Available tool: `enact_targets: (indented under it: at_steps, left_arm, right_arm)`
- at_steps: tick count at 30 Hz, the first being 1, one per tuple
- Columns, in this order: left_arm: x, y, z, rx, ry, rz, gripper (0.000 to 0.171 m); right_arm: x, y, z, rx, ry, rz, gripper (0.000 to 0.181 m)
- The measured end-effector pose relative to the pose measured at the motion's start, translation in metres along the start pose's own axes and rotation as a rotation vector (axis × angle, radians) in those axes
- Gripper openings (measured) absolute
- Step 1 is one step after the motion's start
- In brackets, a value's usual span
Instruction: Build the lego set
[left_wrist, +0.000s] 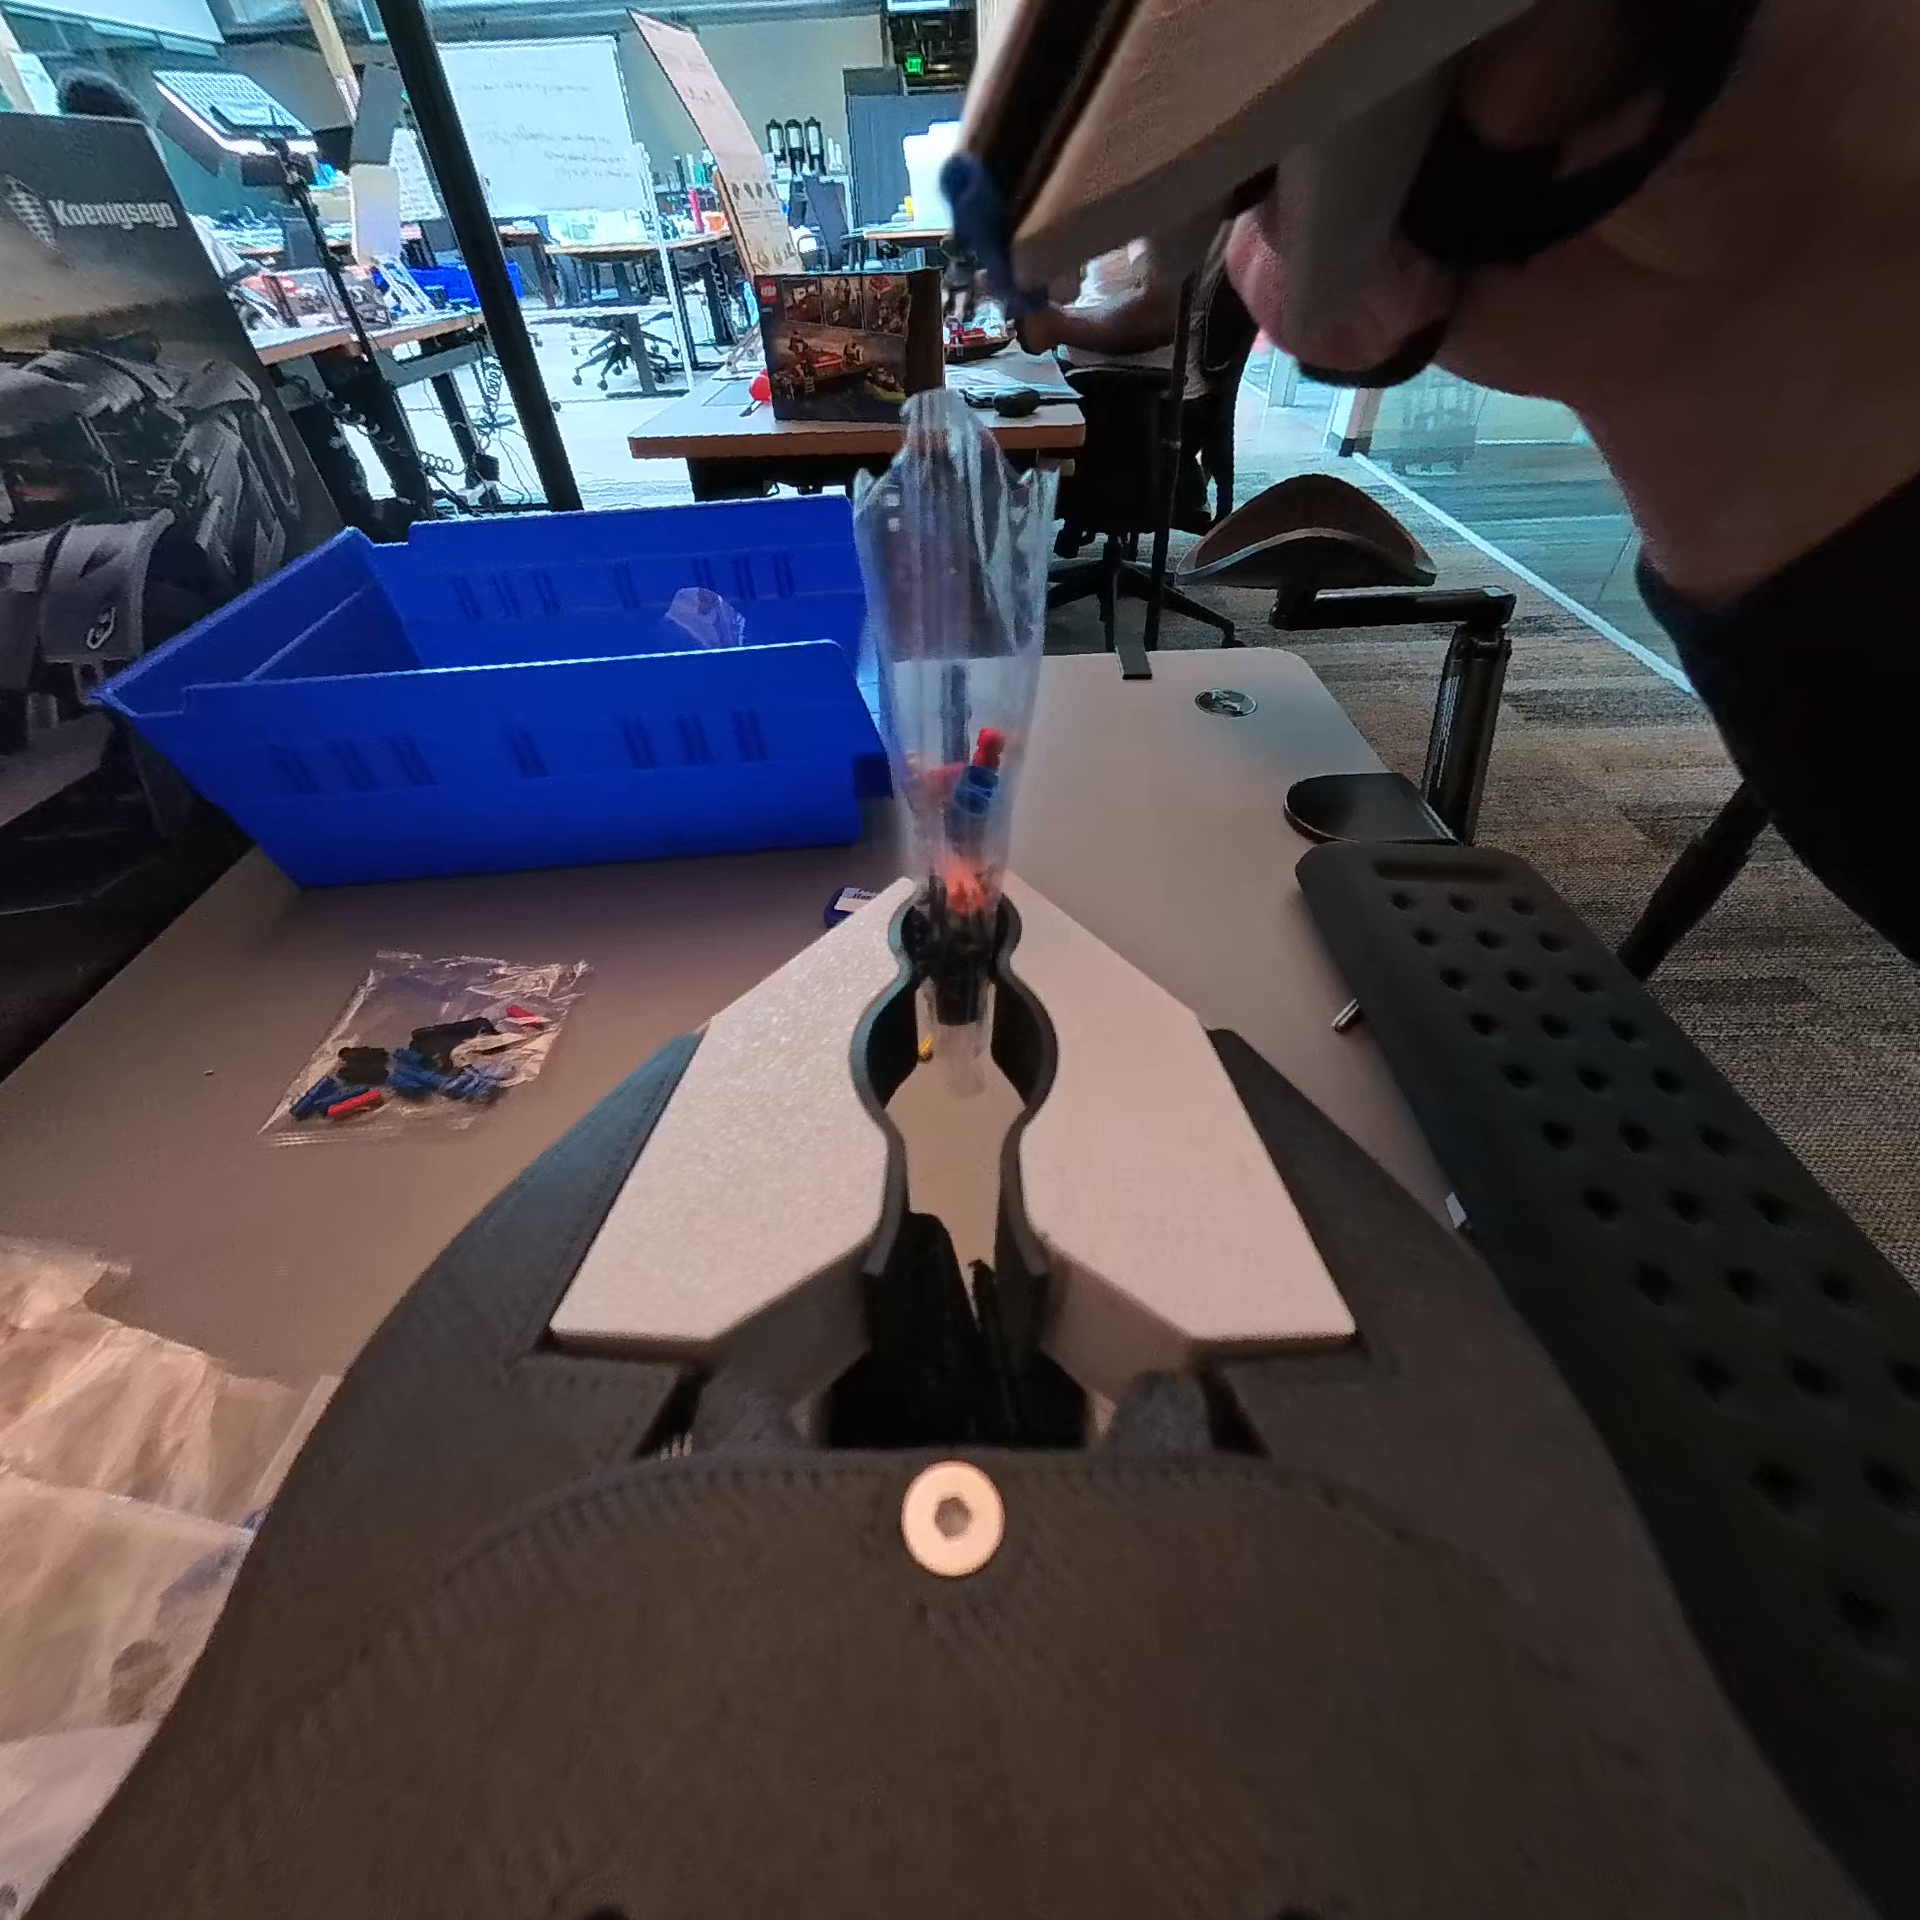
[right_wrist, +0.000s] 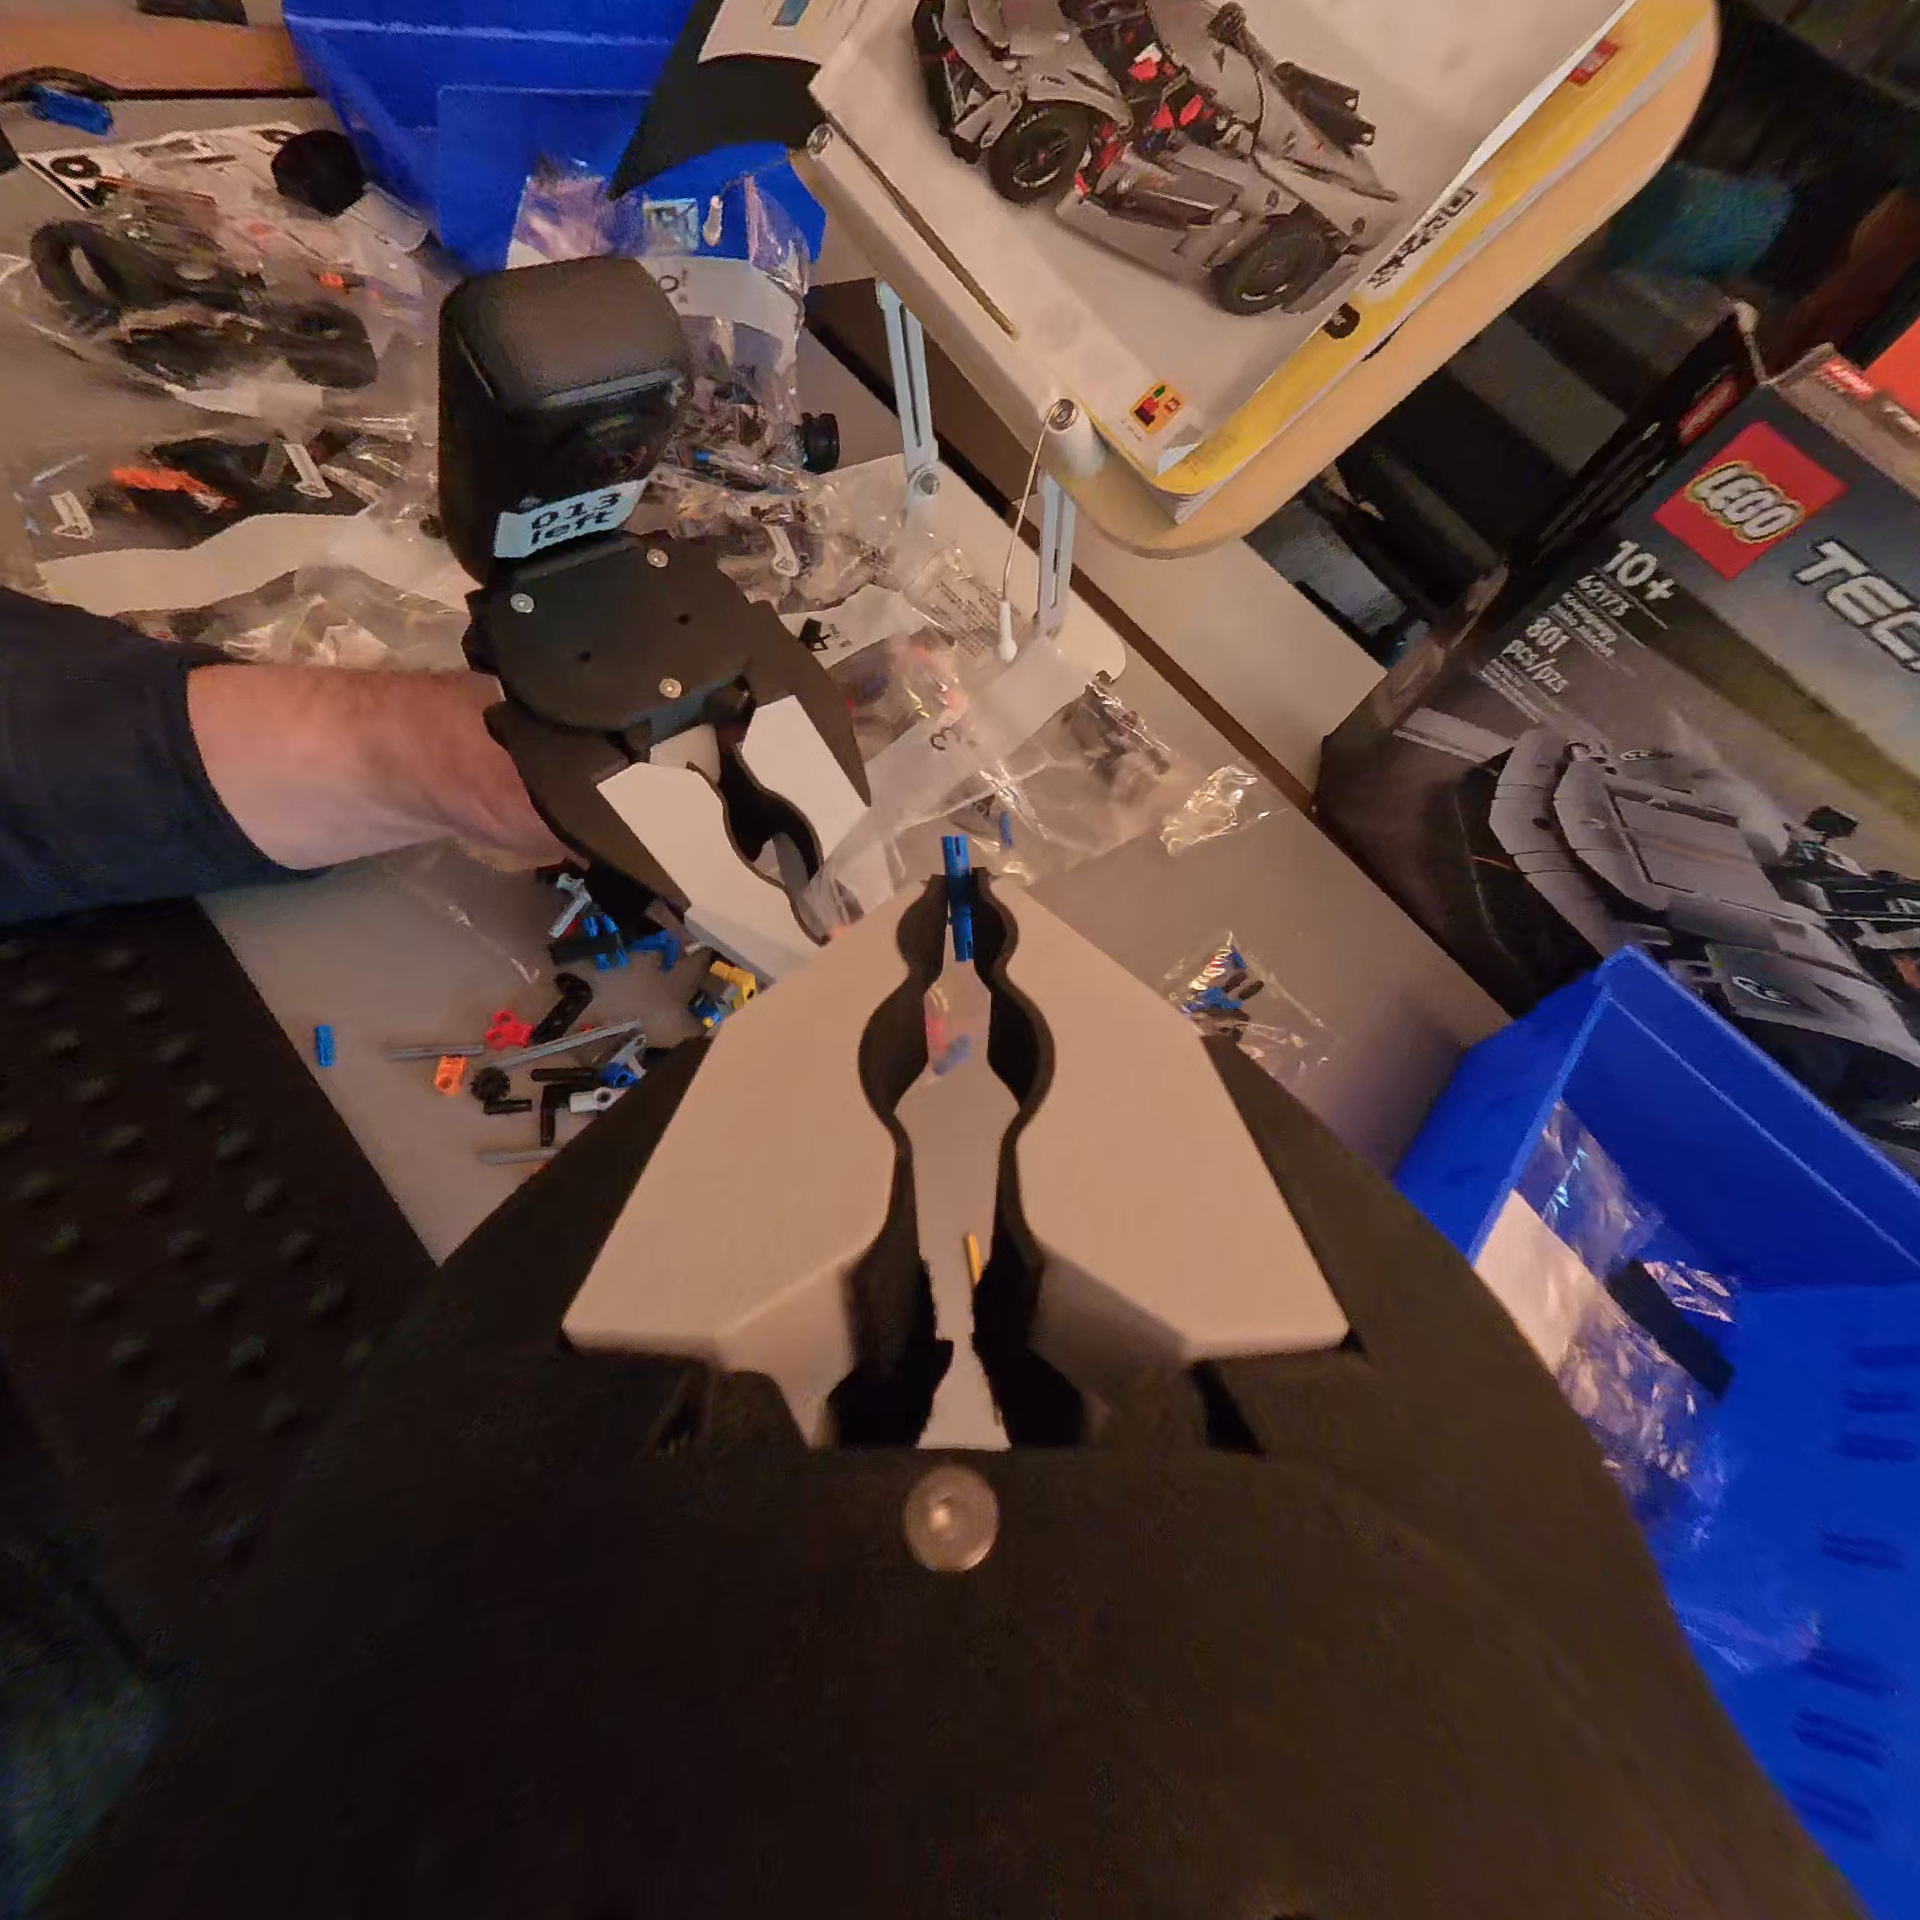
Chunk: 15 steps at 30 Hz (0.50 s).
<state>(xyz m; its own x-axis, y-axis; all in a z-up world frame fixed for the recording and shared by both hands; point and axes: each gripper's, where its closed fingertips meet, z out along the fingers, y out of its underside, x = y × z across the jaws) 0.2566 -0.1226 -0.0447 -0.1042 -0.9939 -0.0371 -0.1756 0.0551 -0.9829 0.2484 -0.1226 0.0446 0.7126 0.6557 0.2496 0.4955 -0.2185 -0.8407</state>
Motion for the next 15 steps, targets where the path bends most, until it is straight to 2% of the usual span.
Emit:
enact_targets:
  at_steps: [5,10,15]
  left_arm:
    - [0.000,-0.001,0.000,0.003,0.002,-0.002,0.006]
    - [-0.001,-0.003,-0.002,0.017,0.001,-0.013,0.006]
    - [-0.005,-0.005,-0.005,0.033,-0.007,-0.028,0.006]
  right_arm:
    - [-0.001,0.009,0.013,-0.054,-0.015,0.018,0.012]
    - [-0.006,0.012,-0.003,-0.028,0.005,0.023,0.013]
    - [-0.042,0.051,-0.005,-0.102,-0.111,0.053,0.014]
